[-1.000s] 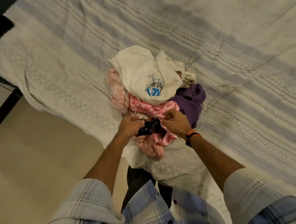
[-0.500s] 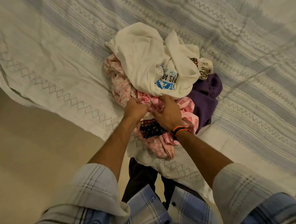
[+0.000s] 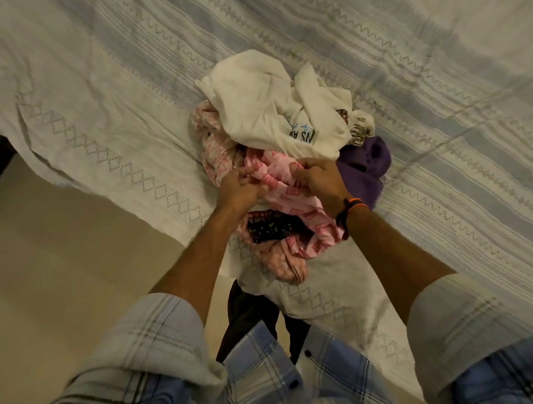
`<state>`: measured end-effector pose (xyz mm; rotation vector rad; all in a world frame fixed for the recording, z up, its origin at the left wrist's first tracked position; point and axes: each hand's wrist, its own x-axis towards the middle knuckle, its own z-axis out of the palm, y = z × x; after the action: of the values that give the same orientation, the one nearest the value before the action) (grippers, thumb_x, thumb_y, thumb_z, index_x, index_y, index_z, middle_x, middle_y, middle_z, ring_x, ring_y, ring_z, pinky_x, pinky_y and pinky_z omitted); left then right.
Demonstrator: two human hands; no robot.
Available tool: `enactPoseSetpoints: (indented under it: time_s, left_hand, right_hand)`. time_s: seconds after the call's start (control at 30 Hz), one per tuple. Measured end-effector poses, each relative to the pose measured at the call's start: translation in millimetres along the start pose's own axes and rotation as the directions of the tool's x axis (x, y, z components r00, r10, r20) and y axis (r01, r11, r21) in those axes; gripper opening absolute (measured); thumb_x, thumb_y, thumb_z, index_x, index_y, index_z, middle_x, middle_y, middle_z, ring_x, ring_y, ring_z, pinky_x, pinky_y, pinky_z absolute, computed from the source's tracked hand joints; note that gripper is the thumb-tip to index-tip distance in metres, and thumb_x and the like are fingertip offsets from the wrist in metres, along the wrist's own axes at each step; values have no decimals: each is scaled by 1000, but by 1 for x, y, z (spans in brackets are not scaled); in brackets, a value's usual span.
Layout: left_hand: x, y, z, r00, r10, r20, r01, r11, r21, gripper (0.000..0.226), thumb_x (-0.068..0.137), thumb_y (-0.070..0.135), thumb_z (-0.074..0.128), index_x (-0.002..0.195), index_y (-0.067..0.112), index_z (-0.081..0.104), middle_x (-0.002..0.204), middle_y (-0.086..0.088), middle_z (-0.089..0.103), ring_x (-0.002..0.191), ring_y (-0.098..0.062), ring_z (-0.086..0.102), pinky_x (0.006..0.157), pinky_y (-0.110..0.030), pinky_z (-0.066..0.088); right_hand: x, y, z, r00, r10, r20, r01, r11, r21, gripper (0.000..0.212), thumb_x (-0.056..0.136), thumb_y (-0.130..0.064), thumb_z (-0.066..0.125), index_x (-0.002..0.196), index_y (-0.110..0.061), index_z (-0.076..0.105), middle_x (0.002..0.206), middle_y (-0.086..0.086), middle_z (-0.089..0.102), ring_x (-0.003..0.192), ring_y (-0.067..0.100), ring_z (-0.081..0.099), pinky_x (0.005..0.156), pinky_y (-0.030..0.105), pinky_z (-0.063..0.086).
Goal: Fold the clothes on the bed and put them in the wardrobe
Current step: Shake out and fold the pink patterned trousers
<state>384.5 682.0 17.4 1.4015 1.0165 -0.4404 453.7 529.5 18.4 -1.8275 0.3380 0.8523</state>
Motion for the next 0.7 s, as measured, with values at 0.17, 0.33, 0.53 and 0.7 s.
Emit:
enactPoseSetpoints:
  time_s: [0.17, 0.33, 0.53, 0.7]
  left_hand:
    - [-35, 12, 7, 991, 136, -8, -136, 990, -25, 50, 75, -4, 74, 114, 24, 57, 118, -13, 65, 105, -26, 65, 77, -44, 61]
    - [-79, 19, 15, 985, 168, -49, -172, 980, -96, 26, 92, 12, 65, 117, 16, 59, 108, -5, 66, 93, -18, 64, 82, -40, 58]
    - [-149, 29, 33, 990, 141, 29, -111, 874, -473, 33, 103, 37, 46, 98, 9, 64, 67, 1, 65, 46, -7, 58, 50, -26, 53]
    - [-190, 42, 38, 973, 223, 51, -161, 824, -542, 18, 96, 24, 61, 95, 8, 67, 70, -1, 60, 54, -9, 44, 58, -29, 55]
  right_hand:
    - [-37, -15, -17, 975, -103, 196, 55, 970, 237, 22, 94, -4, 58, 73, -11, 58, 61, -1, 47, 57, 13, 42, 58, 28, 34]
    - [-75, -27, -39, 938, -204, 278, 96, 929, 357, 9, 89, -10, 61, 80, -11, 60, 68, -1, 55, 68, 16, 50, 68, 31, 42]
    - [-131, -42, -66, 862, -385, 330, 209, 863, 460, 13, 89, -4, 52, 82, -6, 62, 71, 1, 63, 69, 14, 57, 67, 25, 45]
    - [-172, -50, -88, 828, -446, 340, 258, 842, 474, 6, 68, -10, 53, 68, -6, 56, 67, 3, 58, 67, 18, 52, 65, 29, 39]
